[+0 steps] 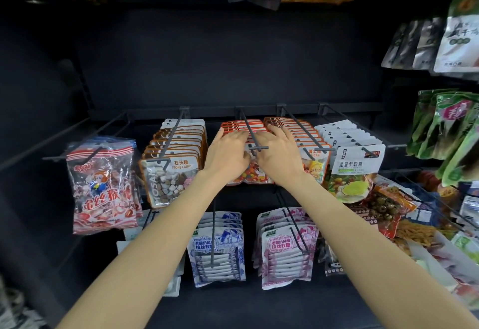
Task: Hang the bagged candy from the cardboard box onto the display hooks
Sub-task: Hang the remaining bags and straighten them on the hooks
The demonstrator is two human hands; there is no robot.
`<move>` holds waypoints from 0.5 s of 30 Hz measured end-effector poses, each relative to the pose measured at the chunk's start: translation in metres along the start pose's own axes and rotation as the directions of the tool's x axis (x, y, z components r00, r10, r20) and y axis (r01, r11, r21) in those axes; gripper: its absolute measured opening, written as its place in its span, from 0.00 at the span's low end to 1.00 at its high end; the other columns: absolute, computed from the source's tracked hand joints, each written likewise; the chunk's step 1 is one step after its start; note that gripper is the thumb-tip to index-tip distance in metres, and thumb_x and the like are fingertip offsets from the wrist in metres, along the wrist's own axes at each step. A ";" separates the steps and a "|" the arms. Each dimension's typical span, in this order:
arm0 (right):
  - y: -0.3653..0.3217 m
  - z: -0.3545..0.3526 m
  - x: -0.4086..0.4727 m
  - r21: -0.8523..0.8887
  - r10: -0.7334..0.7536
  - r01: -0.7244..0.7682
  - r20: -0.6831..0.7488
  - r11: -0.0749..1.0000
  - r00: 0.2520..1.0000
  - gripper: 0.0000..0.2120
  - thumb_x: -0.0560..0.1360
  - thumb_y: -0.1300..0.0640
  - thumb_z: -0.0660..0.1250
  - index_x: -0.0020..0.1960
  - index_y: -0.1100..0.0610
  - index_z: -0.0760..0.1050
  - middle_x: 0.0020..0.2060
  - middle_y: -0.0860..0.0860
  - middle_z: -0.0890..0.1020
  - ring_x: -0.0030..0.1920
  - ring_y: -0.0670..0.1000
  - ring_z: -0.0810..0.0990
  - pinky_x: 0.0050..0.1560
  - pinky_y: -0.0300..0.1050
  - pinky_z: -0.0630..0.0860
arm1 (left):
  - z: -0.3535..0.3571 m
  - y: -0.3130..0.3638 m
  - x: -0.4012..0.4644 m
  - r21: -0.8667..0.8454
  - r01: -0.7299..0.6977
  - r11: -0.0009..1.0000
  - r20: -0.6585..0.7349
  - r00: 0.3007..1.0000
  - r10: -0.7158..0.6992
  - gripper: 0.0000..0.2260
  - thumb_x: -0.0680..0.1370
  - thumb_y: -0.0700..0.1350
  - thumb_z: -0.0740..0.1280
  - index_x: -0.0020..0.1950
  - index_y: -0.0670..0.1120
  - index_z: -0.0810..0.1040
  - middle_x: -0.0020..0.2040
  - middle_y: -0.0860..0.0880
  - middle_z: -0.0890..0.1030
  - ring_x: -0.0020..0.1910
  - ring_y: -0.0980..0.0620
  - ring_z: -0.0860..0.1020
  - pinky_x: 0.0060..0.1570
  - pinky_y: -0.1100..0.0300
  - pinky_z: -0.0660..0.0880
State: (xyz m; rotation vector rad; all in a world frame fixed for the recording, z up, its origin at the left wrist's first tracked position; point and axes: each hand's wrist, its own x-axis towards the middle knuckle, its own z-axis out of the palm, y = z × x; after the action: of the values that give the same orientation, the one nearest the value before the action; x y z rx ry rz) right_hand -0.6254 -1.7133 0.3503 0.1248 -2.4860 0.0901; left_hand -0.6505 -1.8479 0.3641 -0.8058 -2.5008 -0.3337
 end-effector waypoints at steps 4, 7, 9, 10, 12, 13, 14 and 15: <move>0.003 -0.011 -0.004 0.105 -0.004 0.006 -0.020 0.995 1.000 0.24 0.73 0.70 0.63 0.69 0.60 0.71 0.67 0.56 0.74 0.70 0.56 0.66 0.72 0.51 0.61 | -0.018 -0.001 -0.009 0.001 0.009 1.000 -0.010 1.000 -0.009 0.25 0.78 0.43 0.62 0.75 0.44 0.62 0.74 0.47 0.66 0.74 0.50 0.60 0.73 0.56 0.52; 0.004 -0.032 -0.006 0.210 0.065 -0.033 -0.147 0.977 0.987 0.24 0.73 0.73 0.59 0.67 0.59 0.73 0.65 0.55 0.75 0.66 0.55 0.70 0.66 0.46 0.66 | -0.053 -0.002 -0.026 -0.075 -0.066 0.995 -0.227 0.973 0.047 0.19 0.79 0.42 0.61 0.71 0.46 0.70 0.67 0.49 0.75 0.67 0.52 0.69 0.65 0.60 0.65; 0.000 -0.053 -0.008 0.264 0.119 -0.048 -0.261 0.963 0.958 0.22 0.74 0.71 0.58 0.65 0.58 0.75 0.61 0.54 0.78 0.62 0.55 0.74 0.60 0.43 0.69 | -0.083 -0.008 -0.042 -0.082 -0.175 0.981 -0.447 0.887 0.121 0.15 0.79 0.41 0.62 0.64 0.45 0.76 0.57 0.50 0.81 0.58 0.53 0.76 0.57 0.63 0.70; -0.004 -0.065 -0.010 0.289 0.143 -0.047 -0.323 0.956 0.936 0.20 0.75 0.69 0.58 0.64 0.57 0.76 0.59 0.53 0.79 0.60 0.54 0.75 0.57 0.41 0.69 | -0.096 -0.013 -0.050 -0.078 -0.231 0.970 -0.548 0.823 0.152 0.13 0.78 0.40 0.62 0.61 0.44 0.78 0.52 0.50 0.82 0.53 0.53 0.78 0.54 0.62 0.72; -0.017 -0.085 -0.014 0.335 0.157 0.007 -0.461 0.942 0.873 0.17 0.77 0.65 0.57 0.62 0.57 0.77 0.55 0.52 0.81 0.55 0.52 0.78 0.50 0.39 0.69 | -0.119 -0.029 -0.067 -0.051 -0.282 0.958 -0.685 0.708 0.172 0.10 0.78 0.37 0.61 0.56 0.41 0.80 0.46 0.49 0.83 0.45 0.52 0.79 0.49 0.59 0.75; -0.026 -0.092 -0.015 0.353 0.147 0.052 -0.513 0.934 0.846 0.16 0.77 0.63 0.57 0.61 0.57 0.77 0.53 0.51 0.82 0.52 0.51 0.78 0.49 0.39 0.70 | -0.127 -0.039 -0.075 -0.046 -0.268 0.962 -0.723 0.674 0.153 0.10 0.78 0.36 0.61 0.54 0.40 0.80 0.44 0.48 0.82 0.43 0.51 0.78 0.47 0.57 0.75; -0.038 -0.096 -0.017 0.365 0.125 0.099 -0.543 0.926 0.830 0.16 0.77 0.62 0.56 0.60 0.57 0.77 0.51 0.50 0.82 0.51 0.50 0.79 0.48 0.39 0.71 | -0.132 -0.050 -0.083 -0.063 -0.231 0.971 -0.742 0.661 0.109 0.09 0.78 0.36 0.60 0.53 0.40 0.79 0.43 0.47 0.82 0.42 0.50 0.78 0.46 0.56 0.75; -0.050 -0.097 -0.018 0.370 0.093 0.146 -0.556 0.917 0.826 0.16 0.77 0.61 0.55 0.59 0.58 0.77 0.50 0.50 0.82 0.49 0.50 0.79 0.47 0.40 0.72 | -0.134 -0.063 -0.091 -0.097 -0.181 0.979 -0.742 0.669 0.050 0.09 0.78 0.35 0.60 0.53 0.39 0.79 0.42 0.47 0.81 0.42 0.49 0.78 0.46 0.55 0.74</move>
State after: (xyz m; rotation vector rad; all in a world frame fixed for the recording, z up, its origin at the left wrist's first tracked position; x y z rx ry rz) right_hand -0.5471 -1.7530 0.4183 0.2639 -1.8351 0.5481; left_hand -0.5739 -1.9906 0.4261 -0.6964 -1.6551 -0.6762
